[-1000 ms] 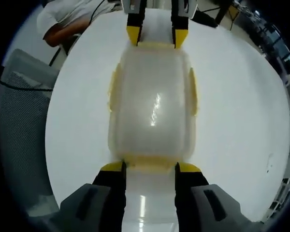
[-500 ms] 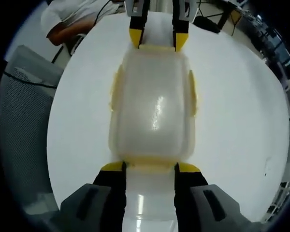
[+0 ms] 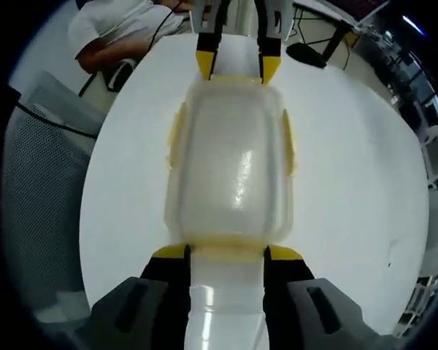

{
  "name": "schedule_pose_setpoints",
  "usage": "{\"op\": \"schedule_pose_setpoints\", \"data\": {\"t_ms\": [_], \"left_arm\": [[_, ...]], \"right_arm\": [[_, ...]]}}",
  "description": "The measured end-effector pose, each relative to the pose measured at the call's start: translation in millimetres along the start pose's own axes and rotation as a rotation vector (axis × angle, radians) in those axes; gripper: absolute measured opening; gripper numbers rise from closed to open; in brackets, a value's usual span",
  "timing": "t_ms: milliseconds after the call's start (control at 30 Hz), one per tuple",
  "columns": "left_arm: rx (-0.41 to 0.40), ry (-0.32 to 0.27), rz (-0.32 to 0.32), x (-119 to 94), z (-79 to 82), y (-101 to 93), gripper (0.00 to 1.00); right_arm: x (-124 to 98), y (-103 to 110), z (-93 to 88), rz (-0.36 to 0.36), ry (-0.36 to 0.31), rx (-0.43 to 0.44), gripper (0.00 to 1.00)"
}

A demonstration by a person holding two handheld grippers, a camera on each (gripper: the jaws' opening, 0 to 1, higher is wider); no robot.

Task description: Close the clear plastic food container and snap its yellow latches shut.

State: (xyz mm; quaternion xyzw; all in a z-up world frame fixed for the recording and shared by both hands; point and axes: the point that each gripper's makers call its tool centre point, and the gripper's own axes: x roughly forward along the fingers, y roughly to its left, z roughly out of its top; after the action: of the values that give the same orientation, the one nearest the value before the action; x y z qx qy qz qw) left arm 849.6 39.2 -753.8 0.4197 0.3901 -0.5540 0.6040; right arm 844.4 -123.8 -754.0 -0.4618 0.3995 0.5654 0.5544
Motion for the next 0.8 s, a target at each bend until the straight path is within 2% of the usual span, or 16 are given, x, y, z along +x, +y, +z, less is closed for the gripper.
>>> {"op": "schedule_pose_setpoints", "data": {"t_ms": [467,800], "left_arm": [[0.027,-0.035,0.043,-30,23.1,-5.3,0.33],[0.025,-0.041,0.052,-35,38.9,-3.7,0.33]], "right_arm": [[-31,7,-2.3,-0.02,-0.037,-0.01,0.35],[-52,7,-11.4,-0.037,-0.061,-0.011,0.35]]}}
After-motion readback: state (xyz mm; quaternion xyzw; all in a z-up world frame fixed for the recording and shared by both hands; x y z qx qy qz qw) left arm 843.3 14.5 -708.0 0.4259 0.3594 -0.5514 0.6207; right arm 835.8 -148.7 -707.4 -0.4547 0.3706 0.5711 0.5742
